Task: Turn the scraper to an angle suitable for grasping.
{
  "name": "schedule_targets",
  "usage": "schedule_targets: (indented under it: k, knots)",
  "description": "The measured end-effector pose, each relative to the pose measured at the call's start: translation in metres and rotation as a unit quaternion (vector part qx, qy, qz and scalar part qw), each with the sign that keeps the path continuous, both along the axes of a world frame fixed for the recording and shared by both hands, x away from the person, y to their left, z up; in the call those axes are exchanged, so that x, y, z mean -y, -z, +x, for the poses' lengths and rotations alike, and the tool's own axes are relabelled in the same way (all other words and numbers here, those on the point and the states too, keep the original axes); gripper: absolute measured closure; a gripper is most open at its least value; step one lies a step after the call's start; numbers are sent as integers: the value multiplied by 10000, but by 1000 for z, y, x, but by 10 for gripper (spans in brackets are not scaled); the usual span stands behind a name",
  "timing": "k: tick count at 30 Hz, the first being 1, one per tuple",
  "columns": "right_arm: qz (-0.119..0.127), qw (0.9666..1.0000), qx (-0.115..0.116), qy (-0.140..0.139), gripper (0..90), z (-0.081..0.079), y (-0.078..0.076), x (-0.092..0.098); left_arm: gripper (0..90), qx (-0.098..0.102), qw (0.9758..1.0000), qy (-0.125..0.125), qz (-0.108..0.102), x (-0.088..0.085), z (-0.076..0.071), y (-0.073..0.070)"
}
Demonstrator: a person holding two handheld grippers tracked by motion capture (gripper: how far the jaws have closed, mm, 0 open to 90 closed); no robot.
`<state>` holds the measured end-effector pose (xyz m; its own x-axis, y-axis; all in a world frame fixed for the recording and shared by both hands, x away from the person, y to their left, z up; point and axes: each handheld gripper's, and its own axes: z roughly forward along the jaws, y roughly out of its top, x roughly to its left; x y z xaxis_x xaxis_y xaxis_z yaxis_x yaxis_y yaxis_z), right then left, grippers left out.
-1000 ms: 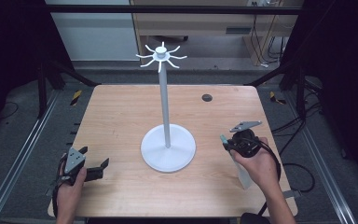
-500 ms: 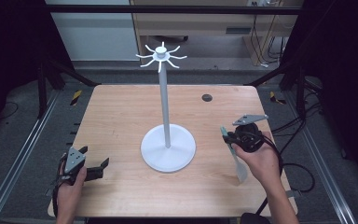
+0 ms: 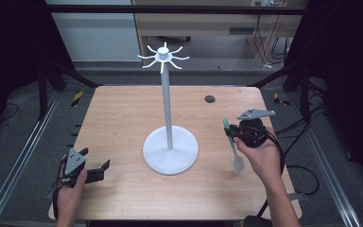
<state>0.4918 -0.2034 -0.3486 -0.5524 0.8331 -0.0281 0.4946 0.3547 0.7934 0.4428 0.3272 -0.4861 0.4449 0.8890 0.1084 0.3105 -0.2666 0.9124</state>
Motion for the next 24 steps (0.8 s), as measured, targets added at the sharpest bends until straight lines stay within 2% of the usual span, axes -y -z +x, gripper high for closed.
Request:
schedule_targets:
  k: [16, 24]
  knots:
    - [165, 9992, 367, 0, 744, 4, -21, -6, 34, 1, 10000, -11, -7, -2, 0, 0]
    - [247, 9987, 445, -23, 744, 7, -30, -7, 34, -16, 10000, -8, -21, -2, 2, 1]
